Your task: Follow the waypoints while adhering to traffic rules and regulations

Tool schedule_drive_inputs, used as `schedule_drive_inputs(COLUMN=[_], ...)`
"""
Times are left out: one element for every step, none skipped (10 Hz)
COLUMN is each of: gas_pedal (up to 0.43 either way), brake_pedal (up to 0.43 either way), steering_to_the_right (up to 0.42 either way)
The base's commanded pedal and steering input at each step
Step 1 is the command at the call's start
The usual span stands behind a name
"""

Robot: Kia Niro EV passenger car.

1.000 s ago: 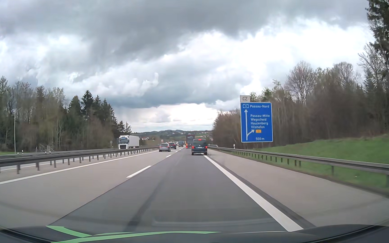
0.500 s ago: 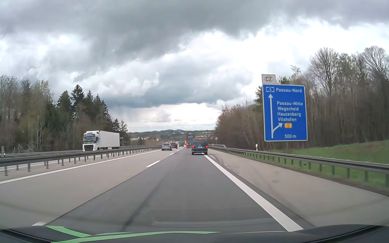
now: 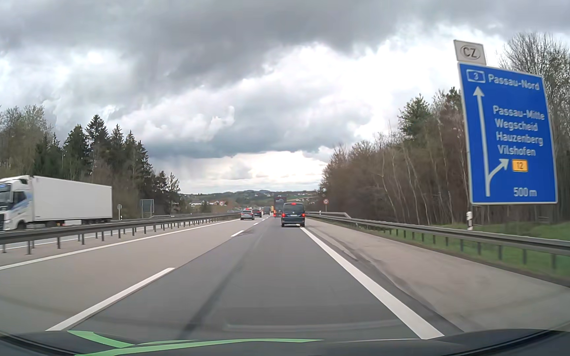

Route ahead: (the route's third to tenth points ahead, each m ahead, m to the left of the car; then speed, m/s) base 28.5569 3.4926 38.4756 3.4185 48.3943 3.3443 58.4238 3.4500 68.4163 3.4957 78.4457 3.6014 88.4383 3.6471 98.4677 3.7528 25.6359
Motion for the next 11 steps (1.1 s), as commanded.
schedule_drive_inputs(gas_pedal=[0.000, 0.000, 0.000, 0.000, 0.000, 0.000, 0.000, 0.000, 0.000, 0.000, 0.000], brake_pedal=[0.091, 0.091, 0.079, 0.024, 0.000, 0.000, 0.000, 0.000, 0.000, 0.012, 0.030], steering_to_the_right=[-0.004, -0.004, -0.003, -0.003, -0.004, -0.003, -0.004, -0.003, -0.003, -0.003, -0.003])
